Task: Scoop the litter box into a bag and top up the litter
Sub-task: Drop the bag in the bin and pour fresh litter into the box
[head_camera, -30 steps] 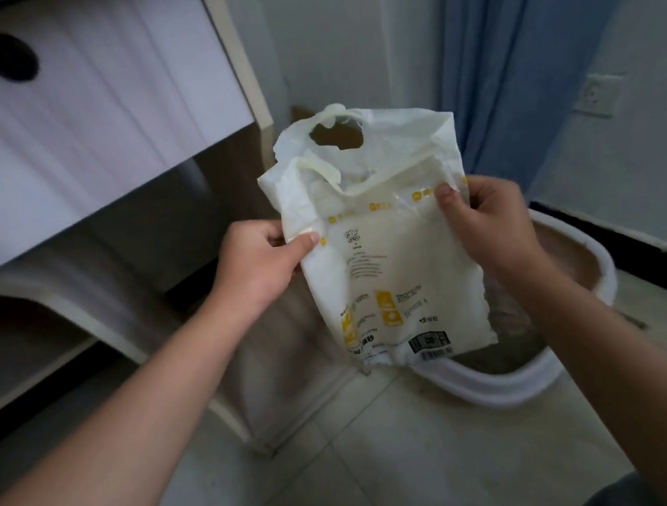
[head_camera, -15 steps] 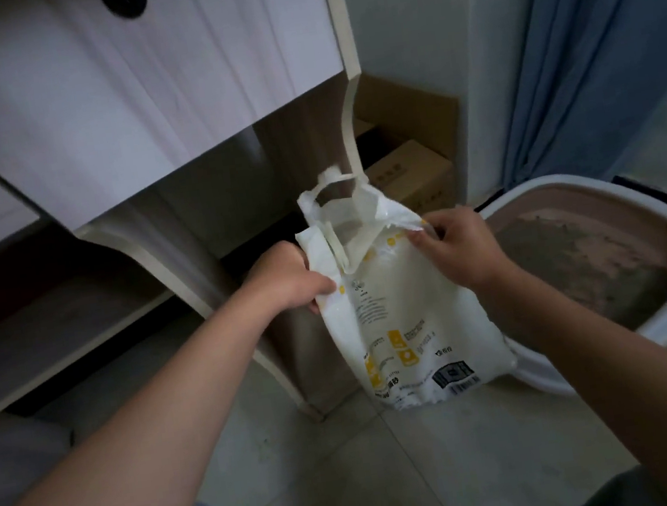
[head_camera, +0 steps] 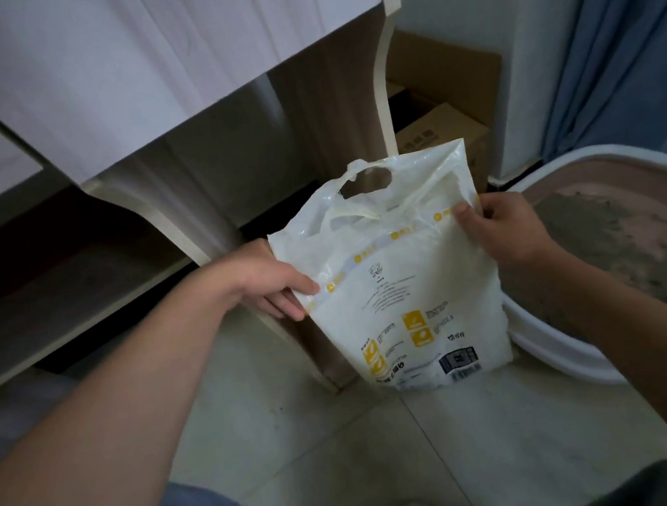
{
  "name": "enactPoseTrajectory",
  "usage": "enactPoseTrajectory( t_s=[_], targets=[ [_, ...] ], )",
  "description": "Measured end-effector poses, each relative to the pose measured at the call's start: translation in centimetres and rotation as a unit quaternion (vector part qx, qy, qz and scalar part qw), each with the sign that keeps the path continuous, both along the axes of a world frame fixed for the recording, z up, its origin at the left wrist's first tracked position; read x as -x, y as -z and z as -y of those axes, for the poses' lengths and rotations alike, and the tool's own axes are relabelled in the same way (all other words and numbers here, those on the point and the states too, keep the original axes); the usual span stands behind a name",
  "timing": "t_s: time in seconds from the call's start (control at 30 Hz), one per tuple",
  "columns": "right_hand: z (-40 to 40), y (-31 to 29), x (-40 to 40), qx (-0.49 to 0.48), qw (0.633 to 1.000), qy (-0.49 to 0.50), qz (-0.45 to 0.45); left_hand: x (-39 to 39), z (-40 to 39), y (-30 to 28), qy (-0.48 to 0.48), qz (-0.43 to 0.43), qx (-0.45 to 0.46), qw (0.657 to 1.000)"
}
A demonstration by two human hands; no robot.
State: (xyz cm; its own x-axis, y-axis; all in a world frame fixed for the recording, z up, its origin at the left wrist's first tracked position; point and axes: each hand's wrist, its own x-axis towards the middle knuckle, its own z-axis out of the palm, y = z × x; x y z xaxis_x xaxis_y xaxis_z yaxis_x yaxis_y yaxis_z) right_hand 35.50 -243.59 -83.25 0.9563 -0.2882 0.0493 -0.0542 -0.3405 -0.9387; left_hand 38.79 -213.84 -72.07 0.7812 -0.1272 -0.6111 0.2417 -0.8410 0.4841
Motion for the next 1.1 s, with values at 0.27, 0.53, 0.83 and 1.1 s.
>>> enactPoseTrajectory(
  t_s=[0.27, 0.53, 0.83, 1.1],
  targets=[
    [-1.3, 2.8, -0.8, 0.052, 0.995, -0.033, -0.081, 0.1, -1.4, 3.6, -0.070, -0.009, -0.021, 0.997],
    [-0.4, 2.4, -0.7, 0.074, 0.994, -0.052, -0.057, -0.2, 1.3, 0.9, 0.007, 0.270, 0.015, 0.963],
    [0.2, 2.0, 0.1, 0.120, 0.990, -0.052, -0.057, -0.1, 4.4, 1.1, 0.144, 0.340, -0.107, 0.923],
    [0.8, -0.2, 1.6, 0.072, 0.991, -0.106, -0.021, 1.1, 7.6, 0.5, 0.215, 0.443, -0.110, 0.863]
  ],
)
